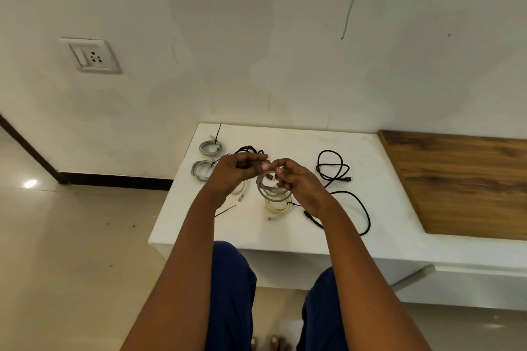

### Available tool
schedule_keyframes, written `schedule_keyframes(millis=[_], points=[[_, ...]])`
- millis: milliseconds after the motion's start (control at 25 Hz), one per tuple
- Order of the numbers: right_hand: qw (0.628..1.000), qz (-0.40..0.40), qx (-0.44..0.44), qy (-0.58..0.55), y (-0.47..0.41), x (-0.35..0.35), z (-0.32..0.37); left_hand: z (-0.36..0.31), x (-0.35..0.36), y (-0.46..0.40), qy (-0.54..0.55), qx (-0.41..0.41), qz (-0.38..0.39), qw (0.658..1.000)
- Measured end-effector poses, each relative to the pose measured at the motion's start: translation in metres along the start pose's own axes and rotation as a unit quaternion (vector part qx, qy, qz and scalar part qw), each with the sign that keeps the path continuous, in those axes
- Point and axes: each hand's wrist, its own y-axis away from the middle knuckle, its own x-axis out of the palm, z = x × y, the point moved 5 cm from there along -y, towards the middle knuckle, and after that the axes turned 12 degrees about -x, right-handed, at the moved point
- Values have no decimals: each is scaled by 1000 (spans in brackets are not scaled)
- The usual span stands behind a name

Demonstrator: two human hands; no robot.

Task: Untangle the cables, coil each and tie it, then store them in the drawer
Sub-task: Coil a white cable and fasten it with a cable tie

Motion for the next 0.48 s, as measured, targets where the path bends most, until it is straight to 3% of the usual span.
schedule_keyframes(millis=[120,200,280,480], points=[[1000,-26,-5,10,-5,7,0,19,-41,4,-115,-61,-101,986],[999,-37,2,18,-7,9,-1,38,-62,8,-260,-122,-164,944],[998,-43,11,33,-8,10,-2,54,-67,10,-320,-173,-158,918],[996,-48,22,67,-5,9,-3,69,-60,3,-337,-203,-163,905]])
